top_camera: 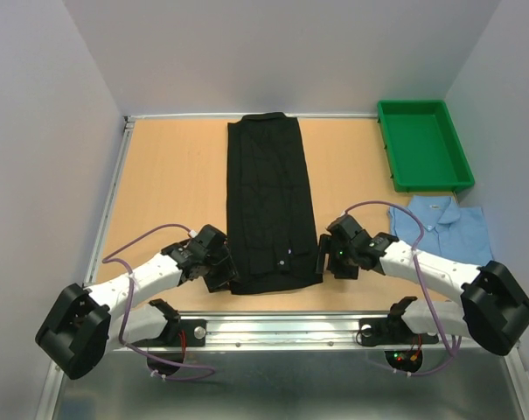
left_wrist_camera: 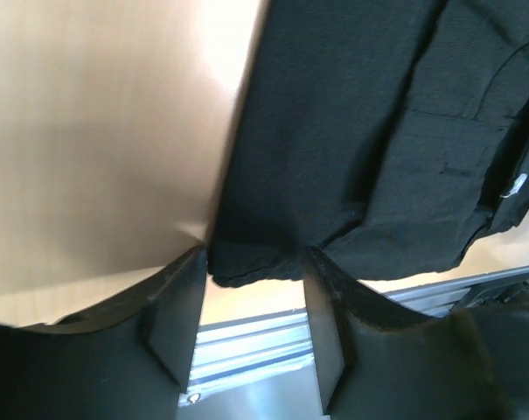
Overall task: Fold and stack the long sleeve shirts
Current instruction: Fold the shirt
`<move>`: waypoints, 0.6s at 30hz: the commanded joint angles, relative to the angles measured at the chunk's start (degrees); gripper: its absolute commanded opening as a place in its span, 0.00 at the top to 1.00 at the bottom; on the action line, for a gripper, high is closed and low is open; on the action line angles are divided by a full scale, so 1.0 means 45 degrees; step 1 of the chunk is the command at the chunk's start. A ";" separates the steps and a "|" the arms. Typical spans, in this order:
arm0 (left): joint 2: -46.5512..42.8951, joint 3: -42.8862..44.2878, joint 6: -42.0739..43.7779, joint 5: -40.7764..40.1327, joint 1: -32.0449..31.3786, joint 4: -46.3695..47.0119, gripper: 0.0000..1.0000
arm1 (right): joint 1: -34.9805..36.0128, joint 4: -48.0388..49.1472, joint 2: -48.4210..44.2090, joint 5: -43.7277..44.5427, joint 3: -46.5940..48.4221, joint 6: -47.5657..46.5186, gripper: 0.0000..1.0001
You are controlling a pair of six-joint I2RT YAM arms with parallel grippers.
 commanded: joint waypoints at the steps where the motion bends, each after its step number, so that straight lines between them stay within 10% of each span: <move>1: 0.0493 -0.0050 -0.0067 -0.0793 -0.0379 0.0195 0.46 | 0.0177 0.0425 0.0629 0.0457 0.0123 0.0050 0.25; 18: 0.0025 0.0242 0.0109 -0.1066 -0.0770 -0.0430 0.88 | 0.0373 0.0620 0.1723 0.0086 0.0358 0.0069 0.50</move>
